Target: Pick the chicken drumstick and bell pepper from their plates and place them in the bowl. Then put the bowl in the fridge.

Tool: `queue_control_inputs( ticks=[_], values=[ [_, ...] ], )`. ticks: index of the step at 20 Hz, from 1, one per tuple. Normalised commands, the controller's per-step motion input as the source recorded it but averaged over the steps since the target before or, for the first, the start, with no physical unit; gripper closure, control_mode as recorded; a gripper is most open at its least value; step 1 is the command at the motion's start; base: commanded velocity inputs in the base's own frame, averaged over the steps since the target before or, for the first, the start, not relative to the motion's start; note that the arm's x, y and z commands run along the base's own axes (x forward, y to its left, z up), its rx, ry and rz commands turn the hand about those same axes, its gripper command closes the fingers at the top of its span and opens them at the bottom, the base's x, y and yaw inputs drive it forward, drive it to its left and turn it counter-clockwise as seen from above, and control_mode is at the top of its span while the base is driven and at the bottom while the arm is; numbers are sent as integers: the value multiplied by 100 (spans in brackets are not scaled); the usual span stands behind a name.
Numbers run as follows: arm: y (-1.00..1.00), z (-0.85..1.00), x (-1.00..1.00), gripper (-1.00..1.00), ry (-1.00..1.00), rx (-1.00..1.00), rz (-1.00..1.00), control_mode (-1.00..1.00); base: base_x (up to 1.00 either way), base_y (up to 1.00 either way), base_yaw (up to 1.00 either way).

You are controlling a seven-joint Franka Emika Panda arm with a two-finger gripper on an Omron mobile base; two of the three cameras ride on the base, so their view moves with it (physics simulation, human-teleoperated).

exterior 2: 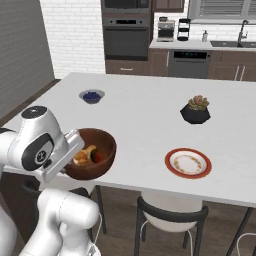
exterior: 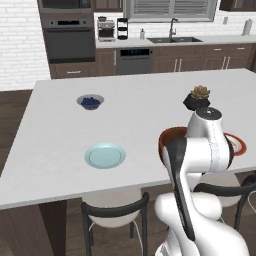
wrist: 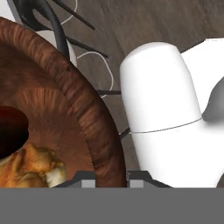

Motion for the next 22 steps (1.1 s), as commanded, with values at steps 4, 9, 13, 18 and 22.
queue_control_inputs(
  ticks=[4, 9, 13, 18, 22],
  values=[
    [3, 0, 0, 100, -10, 0, 0, -100, 0, 0, 0],
    [0, 0, 0, 100, 0, 0, 0, -100, 0, 0, 0],
    [0, 0, 0, 100, 0, 0, 0, -100, 0, 0, 0],
    [0, 0, -3, 100, 0, 0, 0, 100, -17, 0, 0],
    [0, 0, 0, 100, 0, 0, 0, 100, -99, 0, 0]
  ],
)
